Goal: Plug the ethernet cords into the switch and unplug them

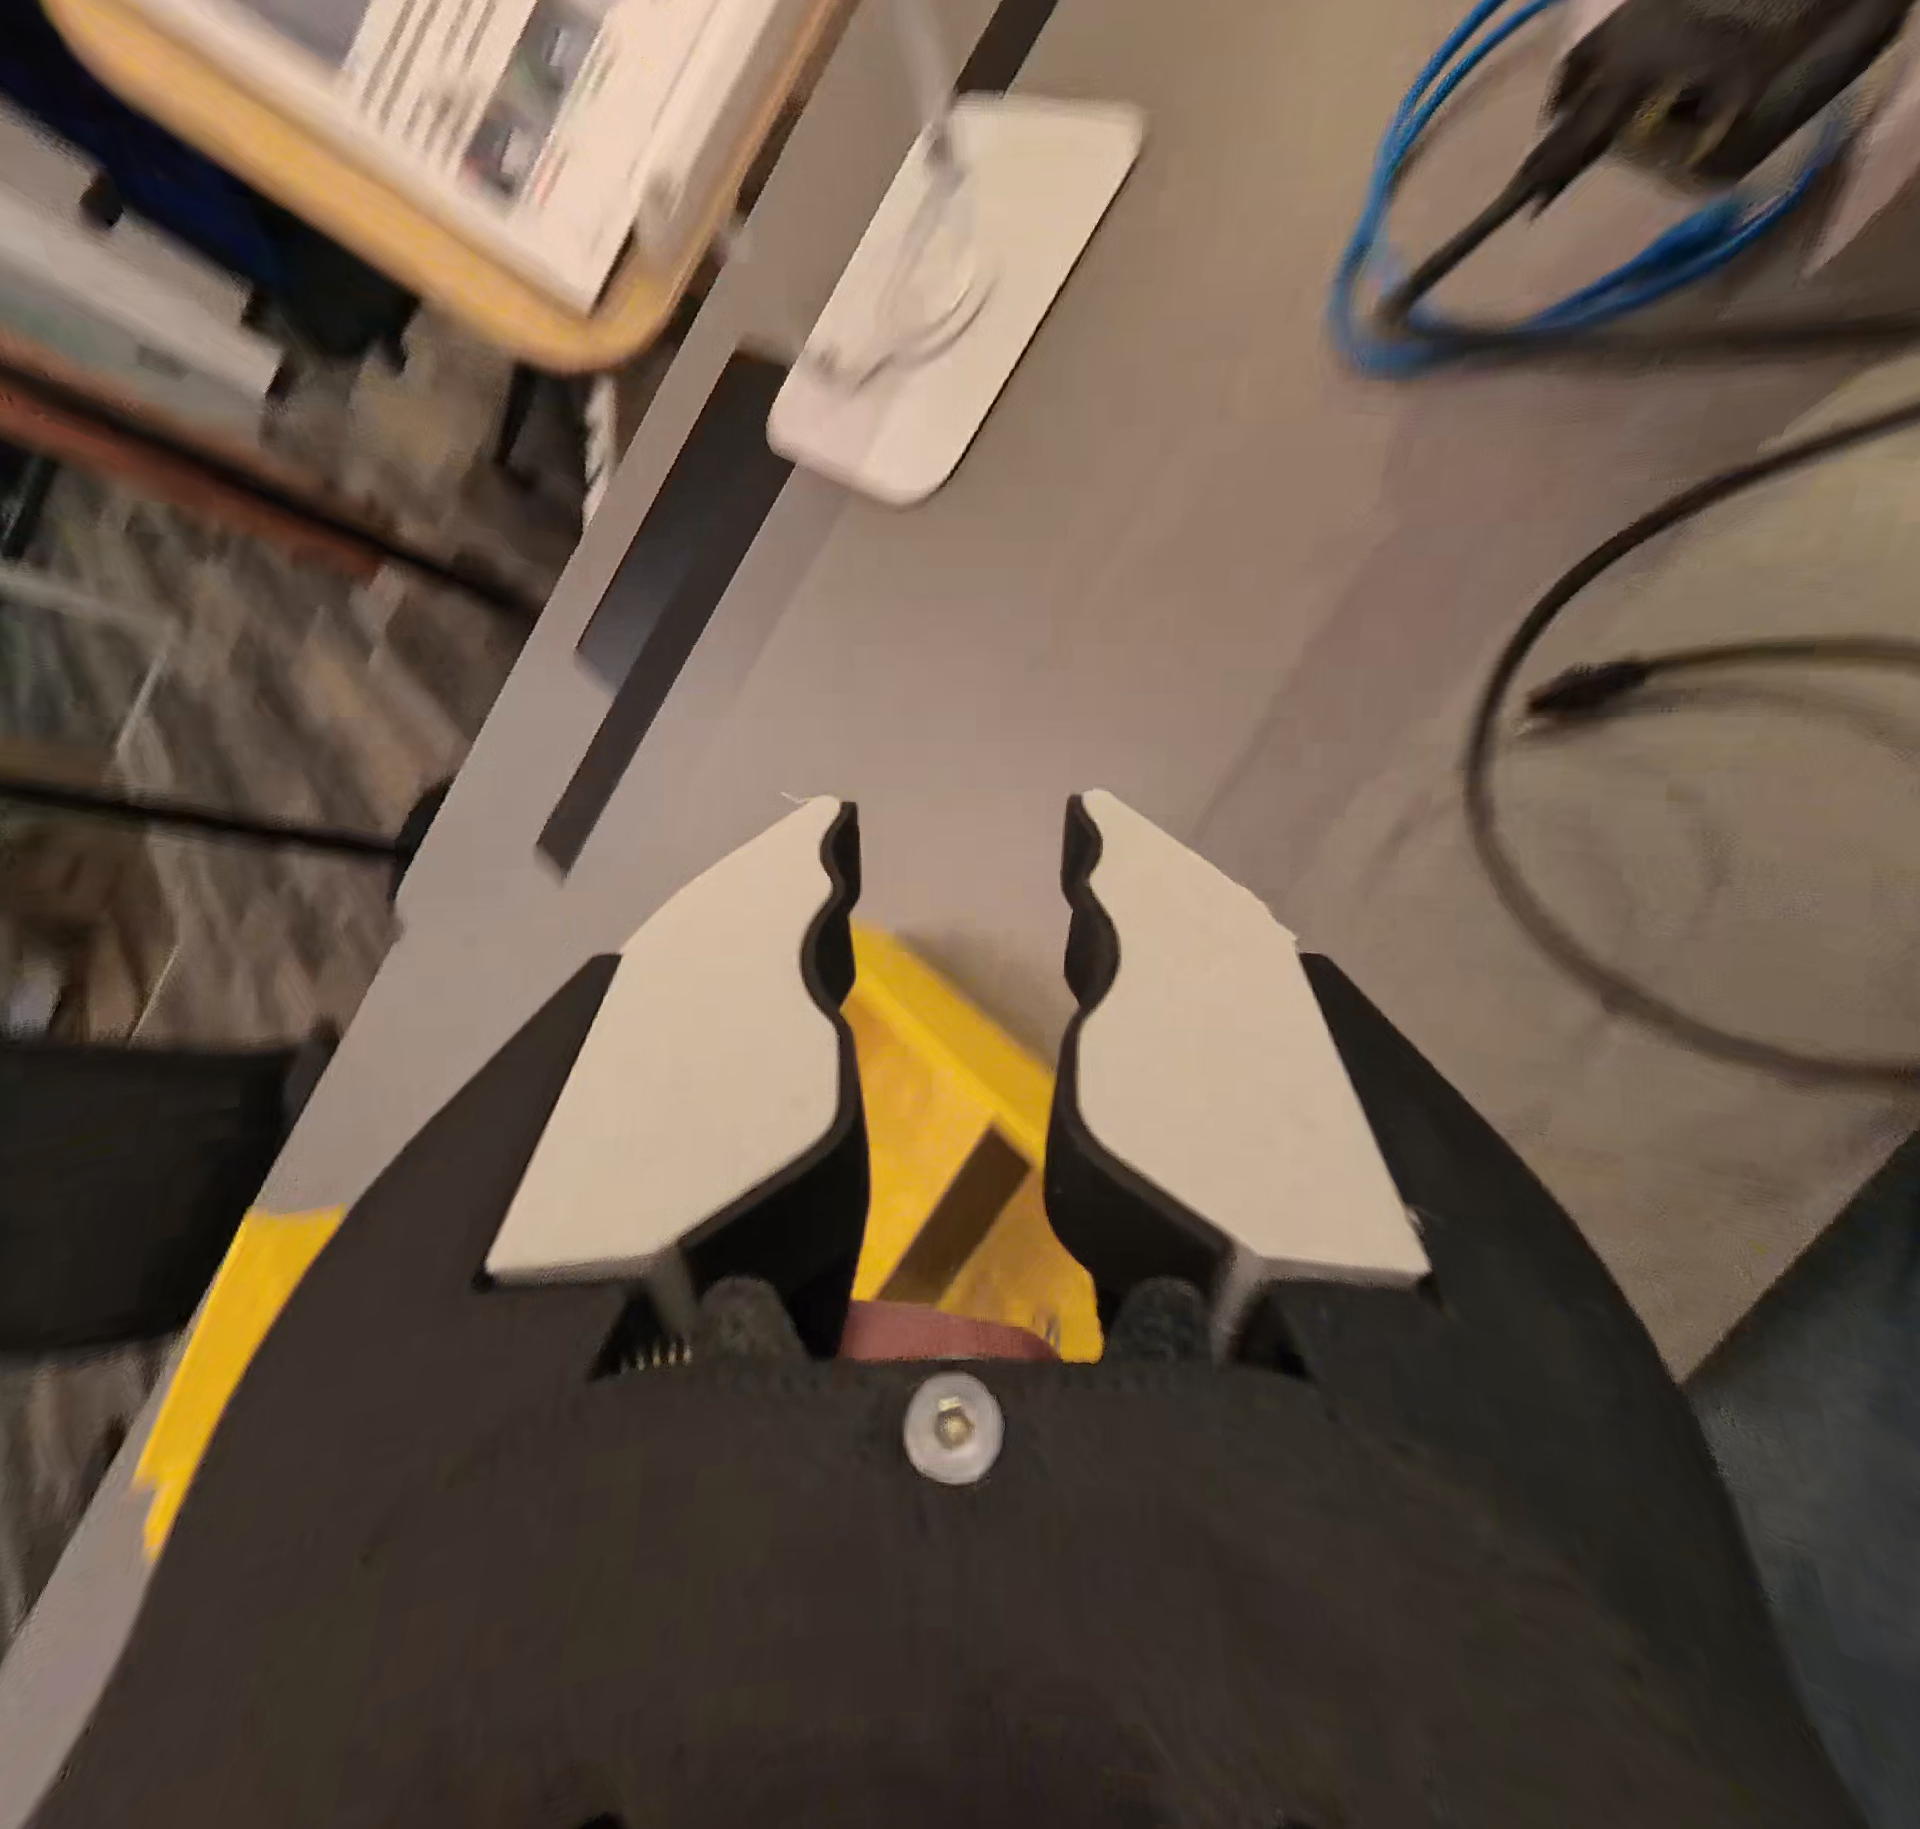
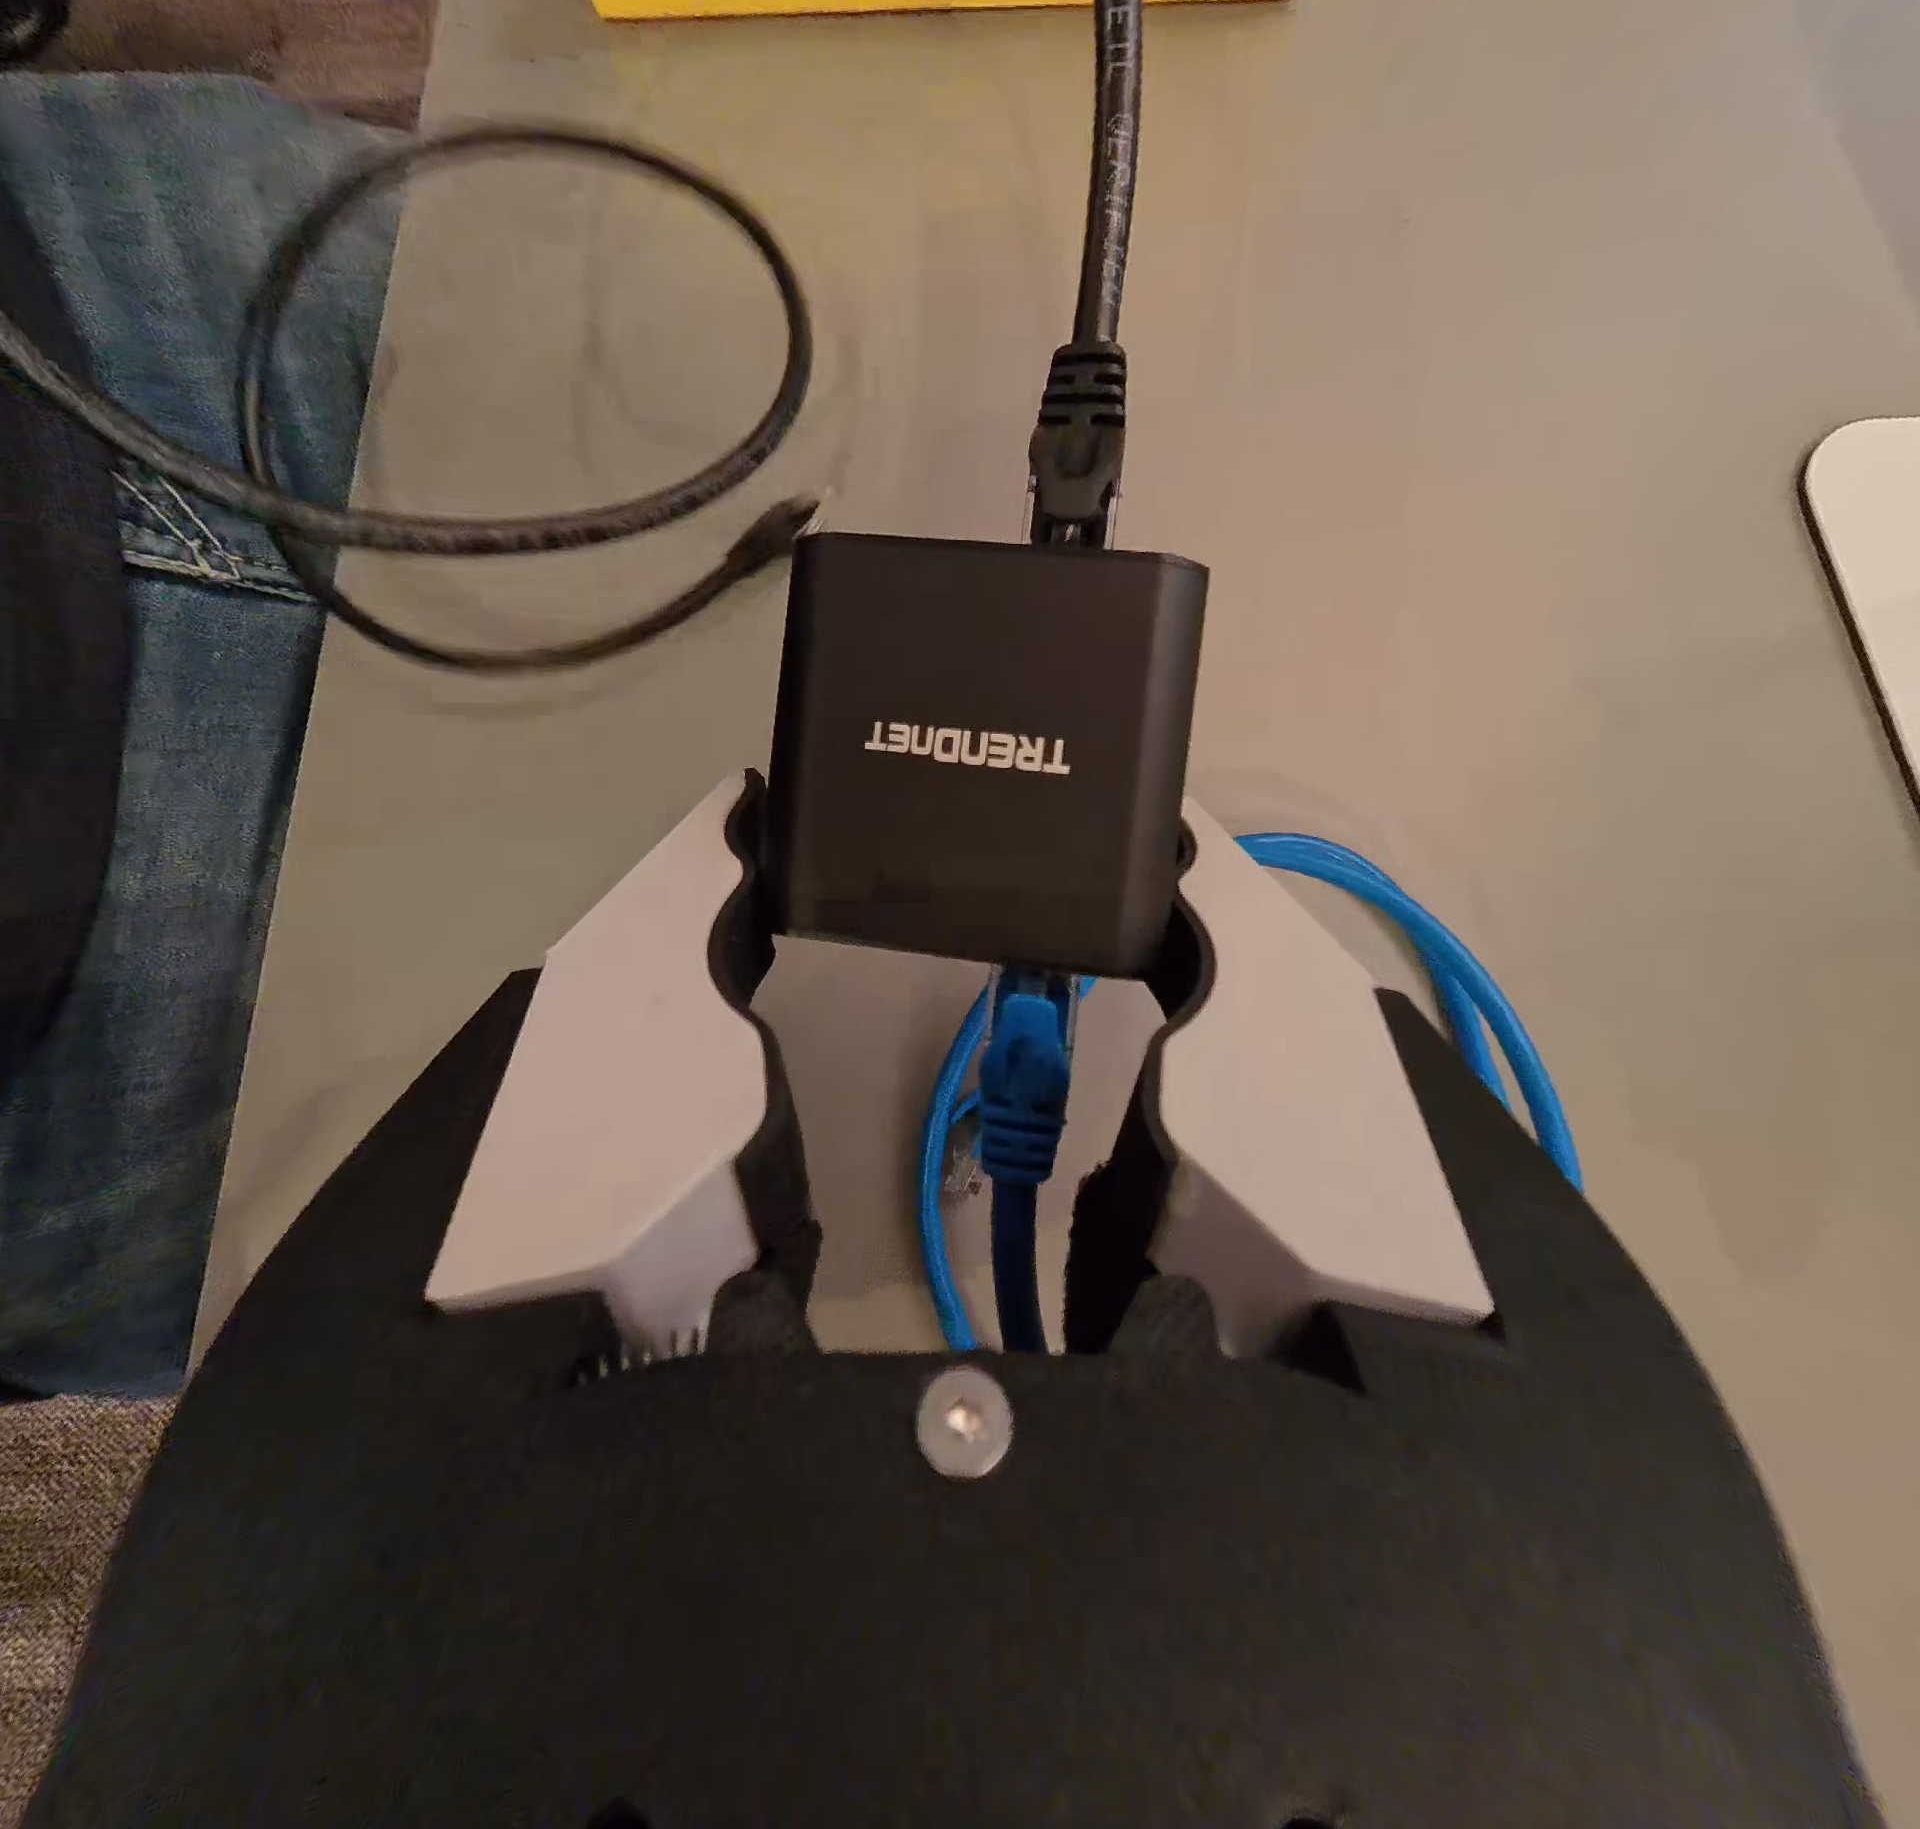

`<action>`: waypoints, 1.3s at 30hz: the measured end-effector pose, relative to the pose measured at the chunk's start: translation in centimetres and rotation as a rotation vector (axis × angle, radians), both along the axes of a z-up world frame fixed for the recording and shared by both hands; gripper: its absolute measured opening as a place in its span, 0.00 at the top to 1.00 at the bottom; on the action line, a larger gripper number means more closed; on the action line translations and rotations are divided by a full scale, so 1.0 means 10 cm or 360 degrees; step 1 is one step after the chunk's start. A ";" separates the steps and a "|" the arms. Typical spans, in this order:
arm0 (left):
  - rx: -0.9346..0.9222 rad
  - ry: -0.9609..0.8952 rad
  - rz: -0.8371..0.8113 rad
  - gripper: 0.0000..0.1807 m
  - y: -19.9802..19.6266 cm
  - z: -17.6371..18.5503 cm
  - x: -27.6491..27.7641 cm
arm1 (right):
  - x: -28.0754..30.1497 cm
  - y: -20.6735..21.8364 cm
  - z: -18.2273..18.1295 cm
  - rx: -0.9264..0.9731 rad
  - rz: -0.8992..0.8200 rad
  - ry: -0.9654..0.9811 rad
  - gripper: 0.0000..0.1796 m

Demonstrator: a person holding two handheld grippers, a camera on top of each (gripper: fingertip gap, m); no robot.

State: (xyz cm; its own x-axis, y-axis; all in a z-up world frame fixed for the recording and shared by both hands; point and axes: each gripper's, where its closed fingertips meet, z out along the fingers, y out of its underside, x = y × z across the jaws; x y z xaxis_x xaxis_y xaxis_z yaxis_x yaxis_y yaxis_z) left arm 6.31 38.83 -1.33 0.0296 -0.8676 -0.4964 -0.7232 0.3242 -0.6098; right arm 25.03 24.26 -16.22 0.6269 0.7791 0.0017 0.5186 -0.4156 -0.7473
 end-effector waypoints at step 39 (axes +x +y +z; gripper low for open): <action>-0.0750 0.0738 0.1586 0.82 0.81 -1.93 -2.55 | -0.03 -0.03 -0.14 0.0038 -0.0015 0.0119 0.61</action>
State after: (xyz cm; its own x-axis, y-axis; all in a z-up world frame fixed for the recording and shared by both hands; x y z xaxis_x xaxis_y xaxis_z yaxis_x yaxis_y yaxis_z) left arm -19.24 46.89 -20.59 0.6946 -0.6641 -0.2766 -0.7121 -0.6894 -0.1328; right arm 24.73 23.93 -17.62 0.6332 0.7736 -0.0267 0.4571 -0.4015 -0.7937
